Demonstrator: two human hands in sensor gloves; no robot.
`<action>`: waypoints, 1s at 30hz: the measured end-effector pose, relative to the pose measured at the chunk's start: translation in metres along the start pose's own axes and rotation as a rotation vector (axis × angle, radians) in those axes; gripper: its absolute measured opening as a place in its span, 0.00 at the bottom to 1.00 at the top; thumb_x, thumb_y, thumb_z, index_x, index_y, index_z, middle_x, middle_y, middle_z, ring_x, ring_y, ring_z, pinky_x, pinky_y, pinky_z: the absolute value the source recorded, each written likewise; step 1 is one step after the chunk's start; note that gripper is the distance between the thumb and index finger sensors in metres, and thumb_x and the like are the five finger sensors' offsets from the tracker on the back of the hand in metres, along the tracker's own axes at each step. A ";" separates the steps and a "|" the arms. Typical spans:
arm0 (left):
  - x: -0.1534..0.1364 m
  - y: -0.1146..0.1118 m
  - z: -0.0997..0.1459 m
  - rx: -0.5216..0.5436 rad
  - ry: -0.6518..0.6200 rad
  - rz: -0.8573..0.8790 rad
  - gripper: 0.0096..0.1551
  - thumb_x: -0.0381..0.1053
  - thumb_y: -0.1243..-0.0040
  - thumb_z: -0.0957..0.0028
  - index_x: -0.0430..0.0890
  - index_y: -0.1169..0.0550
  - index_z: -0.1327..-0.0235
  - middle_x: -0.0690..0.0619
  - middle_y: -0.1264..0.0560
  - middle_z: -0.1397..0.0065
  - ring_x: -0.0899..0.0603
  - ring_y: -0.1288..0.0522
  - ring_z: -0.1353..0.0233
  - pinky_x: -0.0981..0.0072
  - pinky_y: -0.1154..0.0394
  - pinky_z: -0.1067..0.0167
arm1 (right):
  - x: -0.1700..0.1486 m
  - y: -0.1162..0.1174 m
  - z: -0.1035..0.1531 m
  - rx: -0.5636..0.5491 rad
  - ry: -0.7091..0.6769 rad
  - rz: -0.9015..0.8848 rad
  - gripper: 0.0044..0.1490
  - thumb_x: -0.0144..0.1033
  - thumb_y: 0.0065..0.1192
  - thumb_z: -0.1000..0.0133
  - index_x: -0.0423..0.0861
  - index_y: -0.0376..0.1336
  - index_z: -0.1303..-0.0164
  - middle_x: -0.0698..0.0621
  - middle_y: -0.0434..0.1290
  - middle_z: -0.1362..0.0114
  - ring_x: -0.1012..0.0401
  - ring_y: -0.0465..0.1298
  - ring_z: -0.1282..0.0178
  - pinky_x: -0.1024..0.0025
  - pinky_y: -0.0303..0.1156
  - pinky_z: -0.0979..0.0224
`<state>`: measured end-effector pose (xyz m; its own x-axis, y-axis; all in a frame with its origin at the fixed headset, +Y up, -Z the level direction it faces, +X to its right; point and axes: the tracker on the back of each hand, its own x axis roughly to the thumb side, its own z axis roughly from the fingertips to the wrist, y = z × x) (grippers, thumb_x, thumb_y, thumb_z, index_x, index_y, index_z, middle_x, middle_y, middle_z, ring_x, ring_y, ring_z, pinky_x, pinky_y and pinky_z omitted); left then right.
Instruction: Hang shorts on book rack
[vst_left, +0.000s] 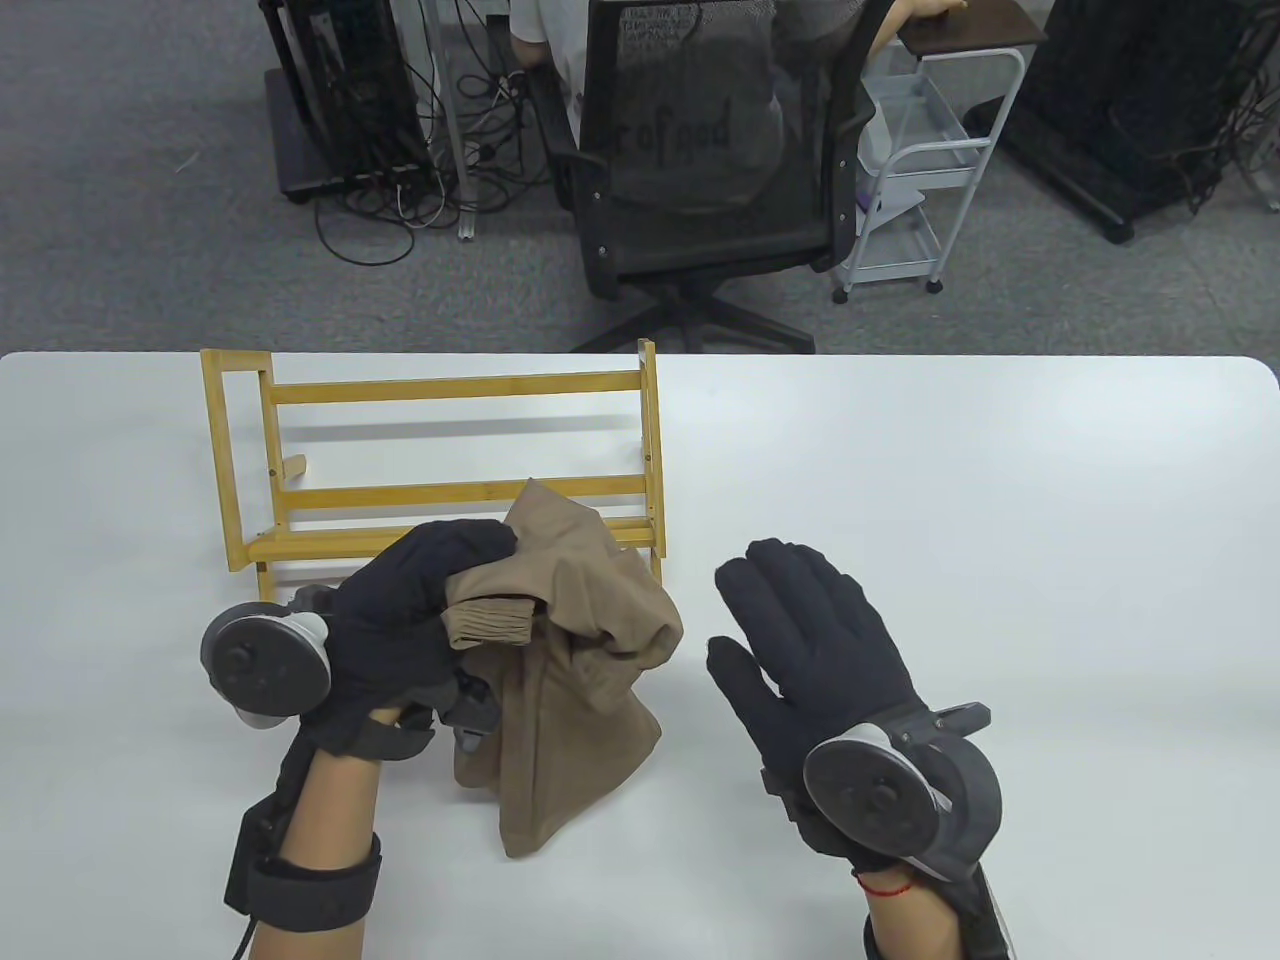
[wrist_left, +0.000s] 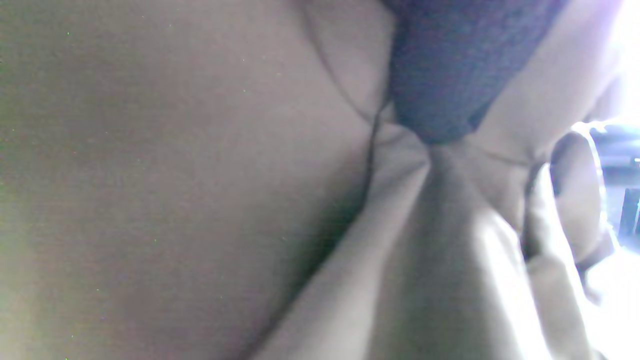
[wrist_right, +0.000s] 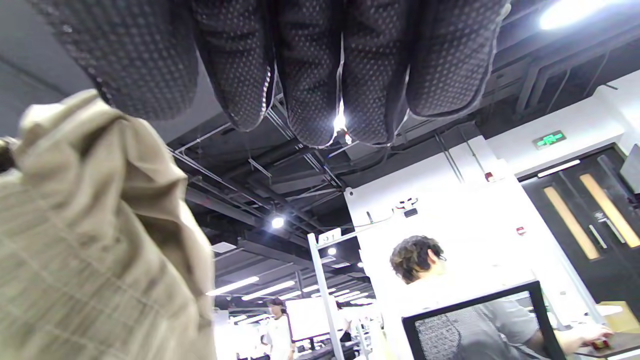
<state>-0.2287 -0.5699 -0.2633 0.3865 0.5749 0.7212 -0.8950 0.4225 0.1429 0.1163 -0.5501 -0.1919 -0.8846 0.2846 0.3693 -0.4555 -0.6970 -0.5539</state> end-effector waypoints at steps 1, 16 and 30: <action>-0.001 0.004 0.001 0.005 0.003 0.000 0.27 0.54 0.26 0.53 0.57 0.22 0.39 0.56 0.17 0.39 0.44 0.15 0.47 0.52 0.20 0.49 | -0.004 0.002 0.001 0.002 0.005 0.023 0.36 0.61 0.63 0.50 0.61 0.65 0.30 0.52 0.71 0.20 0.50 0.72 0.21 0.50 0.69 0.22; -0.010 0.039 0.008 0.113 0.047 -0.060 0.27 0.54 0.26 0.52 0.58 0.22 0.39 0.56 0.18 0.39 0.44 0.16 0.46 0.51 0.20 0.49 | -0.049 0.032 0.025 0.067 0.078 0.211 0.35 0.61 0.63 0.50 0.62 0.65 0.32 0.54 0.70 0.20 0.50 0.71 0.20 0.49 0.68 0.21; -0.022 0.065 0.016 0.214 0.108 -0.087 0.27 0.54 0.27 0.51 0.58 0.23 0.38 0.55 0.18 0.38 0.43 0.16 0.46 0.51 0.21 0.48 | -0.072 0.060 0.045 0.142 0.097 0.313 0.35 0.61 0.62 0.50 0.63 0.65 0.32 0.54 0.70 0.20 0.50 0.72 0.21 0.49 0.68 0.22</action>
<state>-0.2989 -0.5665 -0.2588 0.4754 0.6195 0.6247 -0.8797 0.3222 0.3498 0.1569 -0.6422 -0.2177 -0.9876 0.0989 0.1218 -0.1482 -0.8427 -0.5176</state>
